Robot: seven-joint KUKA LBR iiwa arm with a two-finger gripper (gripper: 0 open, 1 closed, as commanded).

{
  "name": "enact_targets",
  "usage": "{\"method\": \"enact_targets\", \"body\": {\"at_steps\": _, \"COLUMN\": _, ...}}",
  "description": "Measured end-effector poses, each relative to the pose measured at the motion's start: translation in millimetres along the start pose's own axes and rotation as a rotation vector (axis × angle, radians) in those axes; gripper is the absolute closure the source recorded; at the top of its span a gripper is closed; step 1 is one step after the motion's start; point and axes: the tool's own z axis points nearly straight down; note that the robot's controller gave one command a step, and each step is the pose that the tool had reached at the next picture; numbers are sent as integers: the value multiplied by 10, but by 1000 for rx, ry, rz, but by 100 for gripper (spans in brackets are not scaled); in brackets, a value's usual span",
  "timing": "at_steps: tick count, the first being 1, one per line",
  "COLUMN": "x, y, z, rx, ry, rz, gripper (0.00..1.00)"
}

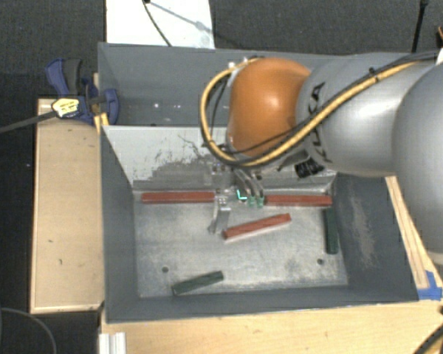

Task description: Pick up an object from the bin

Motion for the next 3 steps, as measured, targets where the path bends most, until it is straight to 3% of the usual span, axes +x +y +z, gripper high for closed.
{"method": "enact_targets", "body": {"at_steps": 1, "x": 50, "y": -774, "z": 780, "rx": 3, "ry": -1, "rz": -139, "gripper": 0}}
{"method": "enact_targets", "body": {"at_steps": 2, "x": -25, "y": -1003, "z": 929, "rx": 1, "ry": -5, "rz": -115, "gripper": 0}}
{"method": "enact_targets", "body": {"at_steps": 3, "x": -25, "y": -985, "z": 916, "rx": 0, "ry": -6, "rz": -112, "gripper": 100}}
